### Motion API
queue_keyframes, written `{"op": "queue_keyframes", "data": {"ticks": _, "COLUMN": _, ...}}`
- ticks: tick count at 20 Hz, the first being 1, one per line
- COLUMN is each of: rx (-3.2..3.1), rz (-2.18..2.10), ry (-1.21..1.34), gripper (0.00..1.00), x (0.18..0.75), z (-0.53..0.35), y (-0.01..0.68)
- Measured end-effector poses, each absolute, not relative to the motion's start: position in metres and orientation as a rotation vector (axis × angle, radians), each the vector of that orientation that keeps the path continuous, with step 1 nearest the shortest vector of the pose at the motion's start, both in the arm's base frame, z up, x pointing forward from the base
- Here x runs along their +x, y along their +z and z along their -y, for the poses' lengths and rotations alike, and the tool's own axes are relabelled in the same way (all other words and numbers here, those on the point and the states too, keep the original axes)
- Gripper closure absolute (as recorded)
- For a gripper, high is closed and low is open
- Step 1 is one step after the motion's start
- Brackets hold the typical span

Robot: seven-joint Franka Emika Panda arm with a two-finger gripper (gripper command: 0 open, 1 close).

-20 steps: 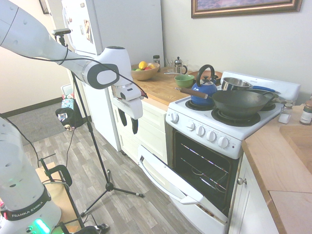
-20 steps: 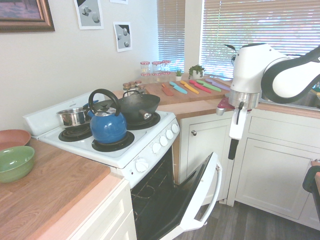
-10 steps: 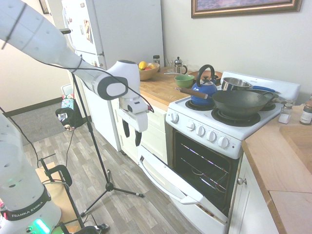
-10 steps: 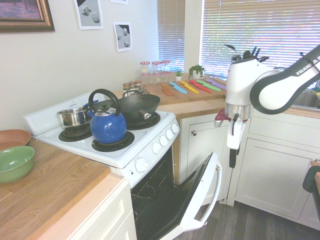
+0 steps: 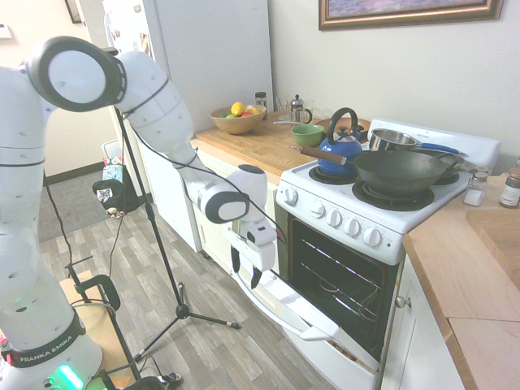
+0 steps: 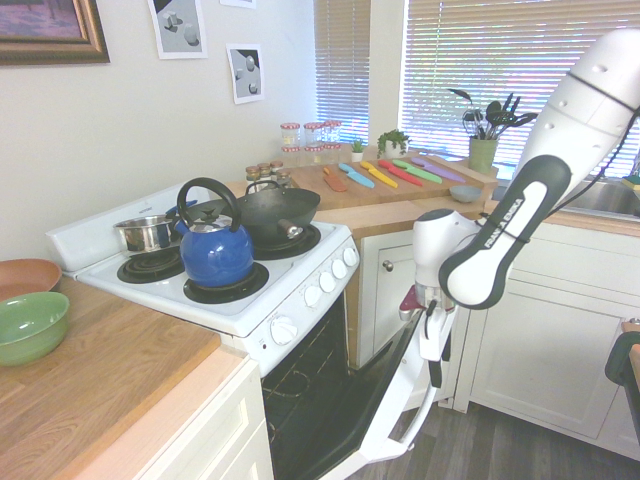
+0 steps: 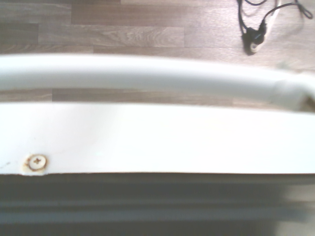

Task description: Close the oven

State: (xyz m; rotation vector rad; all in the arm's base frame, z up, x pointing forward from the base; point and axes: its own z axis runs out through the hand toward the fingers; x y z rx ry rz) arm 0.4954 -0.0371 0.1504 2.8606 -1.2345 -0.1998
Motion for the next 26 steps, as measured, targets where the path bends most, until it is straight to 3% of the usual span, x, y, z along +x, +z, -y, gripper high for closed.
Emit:
{"op": "queue_keyframes", "data": {"ticks": 10, "rx": 2.881, "rz": 1.150, "ry": -0.118, "gripper": 0.00, "x": 0.520, "z": 0.031, "y": 0.084}}
{"op": "queue_keyframes", "data": {"ticks": 26, "rx": 2.989, "rz": 1.087, "ry": 0.139, "gripper": 0.00, "x": 0.623, "z": -0.055, "y": 0.162}}
